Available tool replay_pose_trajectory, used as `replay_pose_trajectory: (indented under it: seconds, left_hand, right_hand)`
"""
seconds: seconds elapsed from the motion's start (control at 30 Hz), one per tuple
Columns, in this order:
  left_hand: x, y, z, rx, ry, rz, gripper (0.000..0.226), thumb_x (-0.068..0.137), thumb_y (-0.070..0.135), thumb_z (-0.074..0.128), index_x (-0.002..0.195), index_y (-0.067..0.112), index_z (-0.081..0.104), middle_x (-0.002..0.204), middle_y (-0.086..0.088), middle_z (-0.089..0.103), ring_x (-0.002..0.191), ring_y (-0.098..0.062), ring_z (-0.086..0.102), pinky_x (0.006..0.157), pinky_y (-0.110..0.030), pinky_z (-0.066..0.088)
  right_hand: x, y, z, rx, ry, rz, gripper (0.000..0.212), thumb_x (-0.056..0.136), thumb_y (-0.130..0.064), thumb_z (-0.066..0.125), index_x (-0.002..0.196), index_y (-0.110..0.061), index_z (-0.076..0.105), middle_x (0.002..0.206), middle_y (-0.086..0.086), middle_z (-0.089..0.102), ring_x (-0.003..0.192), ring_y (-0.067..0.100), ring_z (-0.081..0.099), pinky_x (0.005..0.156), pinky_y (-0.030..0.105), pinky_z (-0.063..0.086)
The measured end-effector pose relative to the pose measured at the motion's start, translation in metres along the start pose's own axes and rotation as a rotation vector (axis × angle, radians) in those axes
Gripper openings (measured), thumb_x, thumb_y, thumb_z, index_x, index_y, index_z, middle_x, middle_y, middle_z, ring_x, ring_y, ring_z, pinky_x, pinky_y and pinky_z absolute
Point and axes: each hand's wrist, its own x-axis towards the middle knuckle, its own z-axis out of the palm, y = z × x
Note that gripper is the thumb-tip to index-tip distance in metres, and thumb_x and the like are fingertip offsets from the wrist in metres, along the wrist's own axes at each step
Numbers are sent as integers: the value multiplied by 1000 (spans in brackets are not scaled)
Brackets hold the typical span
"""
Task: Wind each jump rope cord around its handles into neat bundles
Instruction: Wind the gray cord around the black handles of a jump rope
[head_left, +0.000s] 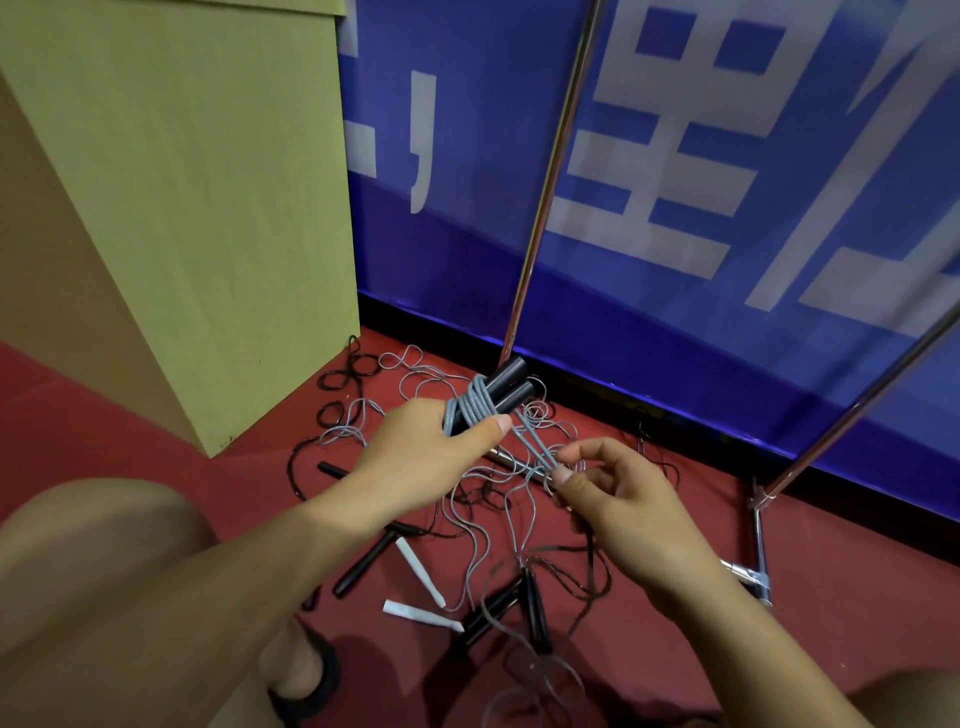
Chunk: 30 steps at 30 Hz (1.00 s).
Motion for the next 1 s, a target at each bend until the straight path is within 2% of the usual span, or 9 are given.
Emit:
replay_pose_trajectory:
  seconds: [0.13, 0.2, 0.27, 0.4, 0.57, 0.67, 0.73, 0.87, 1.0]
  left_hand:
    - [3, -5, 2, 72, 10, -2, 49, 86, 60, 64, 49, 31, 48, 42, 10, 36, 42, -8, 33, 48, -29, 24]
    - [4, -5, 3, 95, 22, 4, 47, 86, 61, 63, 50, 35, 50, 42, 11, 38, 42, -8, 35, 48, -29, 24]
    - [5, -5, 2, 151, 48, 22, 49, 86, 62, 62, 52, 29, 50, 44, 9, 41, 44, -9, 38, 48, -29, 25]
    - [5, -7, 2, 302, 70, 74, 52, 84, 69, 57, 66, 20, 57, 55, 3, 54, 55, -16, 53, 52, -30, 35]
    - [6, -8, 2, 441, 56, 79, 47, 82, 75, 56, 74, 28, 62, 61, 7, 58, 62, -12, 57, 52, -28, 38]
    - [7, -11, 2, 499, -21, 75, 47, 81, 77, 54, 72, 31, 53, 70, 7, 61, 73, -19, 61, 62, -32, 47]
    - [6, -11, 3, 552, -111, 81, 46, 81, 76, 55, 70, 32, 49, 72, 8, 59, 75, -21, 60, 64, -33, 47]
    - [3, -15, 7, 637, -341, 115, 48, 76, 78, 57, 74, 30, 54, 70, 9, 57, 72, -18, 59, 63, -32, 46]
    - [-2, -11, 10, 617, -504, 162, 53, 79, 74, 59, 67, 23, 48, 60, 5, 50, 56, -13, 48, 54, -30, 35]
  right_hand:
    - [1, 2, -1, -48, 10, -13, 6, 94, -21, 63, 94, -26, 65, 69, 2, 66, 56, 16, 47, 56, 33, 41]
    - [1, 3, -1, -63, 11, -1, 7, 94, -21, 62, 92, -27, 65, 69, 2, 68, 55, 17, 44, 53, 32, 38]
    - [2, 3, -2, -99, 27, 8, 6, 94, -21, 62, 92, -25, 65, 71, 2, 71, 53, 16, 44, 53, 29, 36]
    - [3, 1, -5, -205, 33, 5, 5, 93, -19, 62, 90, -20, 66, 71, 2, 72, 44, -1, 46, 53, 24, 34]
    - [-3, -5, -9, -227, -42, -30, 4, 85, -21, 74, 87, -21, 70, 62, -4, 61, 48, 7, 44, 50, 24, 36]
    - [-7, -8, -7, -245, -92, -84, 13, 80, -19, 79, 87, -24, 69, 62, -6, 58, 52, 8, 46, 52, 25, 38]
    - [-10, -8, -4, -287, -90, -126, 11, 81, -18, 76, 85, -25, 68, 62, -6, 60, 52, 6, 47, 52, 25, 39]
    - [-12, -7, -2, -445, -8, -255, 7, 85, -22, 72, 82, -26, 67, 66, -11, 64, 55, 3, 52, 56, 23, 43]
    - [-12, -5, -3, -529, 36, -373, 6, 86, -22, 72, 86, -27, 68, 77, -14, 67, 73, 2, 62, 67, 21, 48]
